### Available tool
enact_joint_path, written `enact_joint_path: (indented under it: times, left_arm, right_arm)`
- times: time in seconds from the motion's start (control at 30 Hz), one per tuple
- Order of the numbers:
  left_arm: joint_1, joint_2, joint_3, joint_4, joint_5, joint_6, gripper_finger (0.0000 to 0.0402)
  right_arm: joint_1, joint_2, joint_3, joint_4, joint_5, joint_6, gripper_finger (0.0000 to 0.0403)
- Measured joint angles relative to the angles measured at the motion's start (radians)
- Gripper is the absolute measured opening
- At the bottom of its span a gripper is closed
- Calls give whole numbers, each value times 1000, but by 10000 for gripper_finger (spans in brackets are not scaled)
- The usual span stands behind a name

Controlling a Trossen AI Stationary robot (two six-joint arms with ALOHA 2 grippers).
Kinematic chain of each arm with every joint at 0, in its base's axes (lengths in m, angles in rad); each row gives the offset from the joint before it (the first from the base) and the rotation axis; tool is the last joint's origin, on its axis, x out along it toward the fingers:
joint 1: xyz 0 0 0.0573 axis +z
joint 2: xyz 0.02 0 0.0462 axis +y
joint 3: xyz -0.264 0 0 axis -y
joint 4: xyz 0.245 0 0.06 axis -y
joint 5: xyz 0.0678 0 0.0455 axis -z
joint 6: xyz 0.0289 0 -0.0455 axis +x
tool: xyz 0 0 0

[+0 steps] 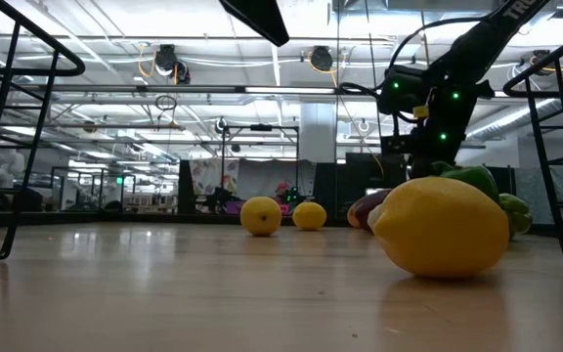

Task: Sort produce into baskets
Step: Put the red apple into the right black wire basket

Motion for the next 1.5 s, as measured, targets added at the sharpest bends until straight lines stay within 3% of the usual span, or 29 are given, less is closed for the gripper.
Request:
enact_joint_path:
  times: [0.57,0.77,1.2,1.5]
  left_arm:
    - [0,0,0,-18,0,-3,166]
    - [2,0,0,-17,0,-3,166]
    - [0,0,0,-16,-6,-7,166]
    - [-1,0,0,-14,-5,-47,166]
  right_arm:
    - [2,-182,1,-70,-27,60,0]
    - [57,-286,1,-109,-67,144,0]
    - [389,-495,22,-244,-102,569,0]
    - [618,-462,358,-527,-77,733,0]
